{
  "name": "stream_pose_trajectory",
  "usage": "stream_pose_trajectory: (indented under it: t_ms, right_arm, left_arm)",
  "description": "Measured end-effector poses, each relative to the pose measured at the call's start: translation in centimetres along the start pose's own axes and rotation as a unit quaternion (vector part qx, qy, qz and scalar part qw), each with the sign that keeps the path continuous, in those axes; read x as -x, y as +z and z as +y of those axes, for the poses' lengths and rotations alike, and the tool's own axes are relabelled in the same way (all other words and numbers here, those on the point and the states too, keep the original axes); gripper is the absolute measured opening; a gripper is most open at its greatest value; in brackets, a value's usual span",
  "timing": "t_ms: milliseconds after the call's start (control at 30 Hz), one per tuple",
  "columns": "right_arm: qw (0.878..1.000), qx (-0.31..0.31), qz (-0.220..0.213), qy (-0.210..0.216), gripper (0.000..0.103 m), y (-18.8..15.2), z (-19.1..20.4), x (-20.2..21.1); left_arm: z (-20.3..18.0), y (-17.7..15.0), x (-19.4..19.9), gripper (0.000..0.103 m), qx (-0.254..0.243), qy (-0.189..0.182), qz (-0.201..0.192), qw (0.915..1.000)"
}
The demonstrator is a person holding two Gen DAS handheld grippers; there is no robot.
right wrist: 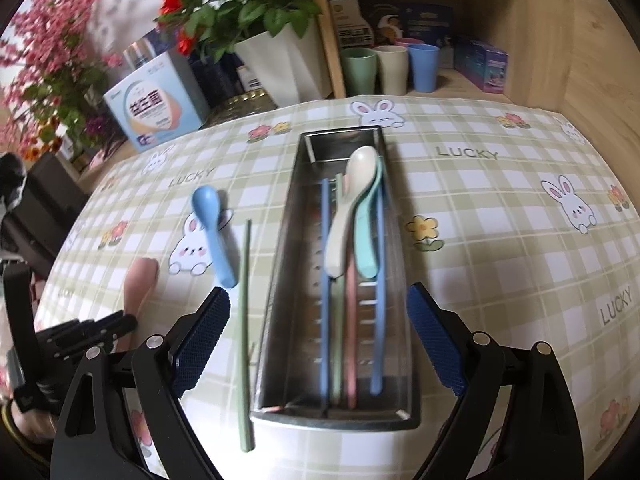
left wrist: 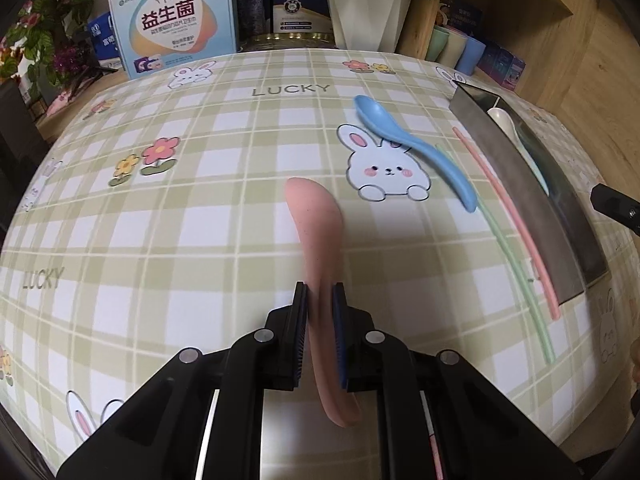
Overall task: Organize utensils
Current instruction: 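Grasp the green chopstick with the right tool while the left holds the pink spoon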
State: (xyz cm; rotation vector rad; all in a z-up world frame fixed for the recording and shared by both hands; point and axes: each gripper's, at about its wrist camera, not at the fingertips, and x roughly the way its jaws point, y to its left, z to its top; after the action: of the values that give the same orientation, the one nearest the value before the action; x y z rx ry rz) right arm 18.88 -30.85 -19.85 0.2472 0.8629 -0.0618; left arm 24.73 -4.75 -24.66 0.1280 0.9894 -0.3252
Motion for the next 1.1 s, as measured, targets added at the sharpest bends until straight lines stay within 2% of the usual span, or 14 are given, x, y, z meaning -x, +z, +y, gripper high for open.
stream_pose_trajectory:
  t_ms: [100, 367, 600, 733, 867, 1100]
  right_arm:
    - [1.0, 0.014, 0.008, 0.005, 0.068, -0.3, 1.3, -0.2]
    - [0.998, 0.061, 0.026, 0.024, 0.037, -1.0, 4.9, -0.7]
    - [0.995, 0.087, 0.053, 0.023, 0.027, -2.0, 7.0, -1.8]
    - [0.993, 0.096, 0.068, 0.017, 0.016, -2.2, 7.8, -2.6]
    - [0.992, 0.097, 0.084, 0.003, 0.015, -2.3, 8.2, -3.6]
    - [0.987, 0.116, 0.099, -0.051, 0.015, -2.5, 8.9, -5.5]
  left_arm:
    - [0.6, -0.5, 0.4, 0.012, -0.001, -0.001, -0.003, 1.0]
    - [2.3, -1.5, 1.1, 0.012, 0.006, -0.016, -0.008, 0.9998]
    - [3.7, -2.0, 1.4, 0.012, 0.023, -0.018, -0.016, 0.9994]
    - [3.8, -2.2, 1.4, 0.012, 0.021, -0.02, -0.022, 0.9993]
    - [3.9, -2.4, 1.5, 0.012, 0.022, -0.023, -0.029, 0.9991]
    - [4.2, -2.7, 1.6, 0.012, 0.029, -0.033, -0.035, 0.9984]
